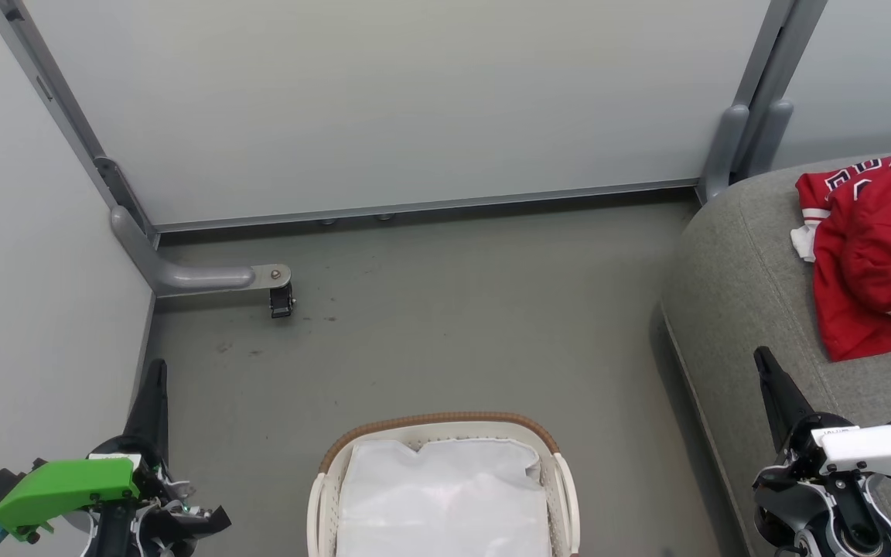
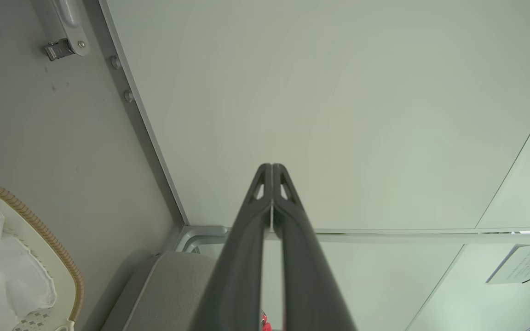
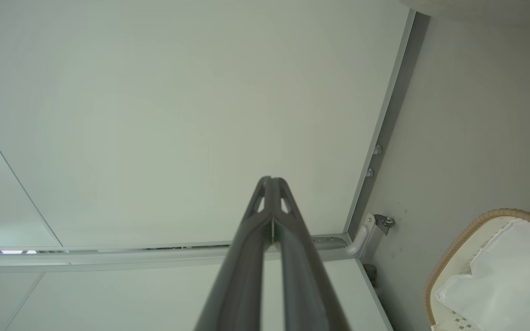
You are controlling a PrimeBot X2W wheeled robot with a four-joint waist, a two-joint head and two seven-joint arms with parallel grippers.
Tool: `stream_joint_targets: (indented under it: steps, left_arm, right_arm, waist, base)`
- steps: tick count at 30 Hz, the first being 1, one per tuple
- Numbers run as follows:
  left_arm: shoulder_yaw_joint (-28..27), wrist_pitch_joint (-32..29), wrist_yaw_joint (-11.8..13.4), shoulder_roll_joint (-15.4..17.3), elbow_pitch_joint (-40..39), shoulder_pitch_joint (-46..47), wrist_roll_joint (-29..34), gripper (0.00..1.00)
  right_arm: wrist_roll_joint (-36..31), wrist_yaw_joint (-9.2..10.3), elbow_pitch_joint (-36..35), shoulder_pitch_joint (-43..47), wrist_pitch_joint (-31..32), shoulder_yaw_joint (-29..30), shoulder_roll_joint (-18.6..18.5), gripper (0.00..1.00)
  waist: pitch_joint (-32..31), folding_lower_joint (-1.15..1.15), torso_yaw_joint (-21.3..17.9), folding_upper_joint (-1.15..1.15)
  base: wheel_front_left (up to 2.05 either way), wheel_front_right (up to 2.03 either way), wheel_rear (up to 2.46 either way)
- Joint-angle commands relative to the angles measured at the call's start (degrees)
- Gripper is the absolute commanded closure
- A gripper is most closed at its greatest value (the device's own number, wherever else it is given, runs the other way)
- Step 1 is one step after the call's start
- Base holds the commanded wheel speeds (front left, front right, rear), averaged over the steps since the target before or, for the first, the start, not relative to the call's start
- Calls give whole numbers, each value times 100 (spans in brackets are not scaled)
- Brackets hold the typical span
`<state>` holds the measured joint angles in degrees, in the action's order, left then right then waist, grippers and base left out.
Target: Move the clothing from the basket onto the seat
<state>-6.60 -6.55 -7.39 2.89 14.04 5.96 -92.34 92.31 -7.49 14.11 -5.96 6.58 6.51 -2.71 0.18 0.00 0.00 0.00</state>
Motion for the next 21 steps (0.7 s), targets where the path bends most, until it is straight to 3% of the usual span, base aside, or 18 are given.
stream_joint_targets:
  steps: [1,21]
  left_arm:
    - [-14,-19,-32,-1,4,63,-11,100]
    - [-15,-20,-32,-2,5,64,-9,100]
  right_arm:
    - [20,0,-24,-47,13,12,-32,100]
    - [20,0,-23,-47,13,12,-32,100]
  waist:
    - [0,0,0,0]
    - [0,0,0,0]
  base:
    - [0,0,0]
    - [0,0,0]
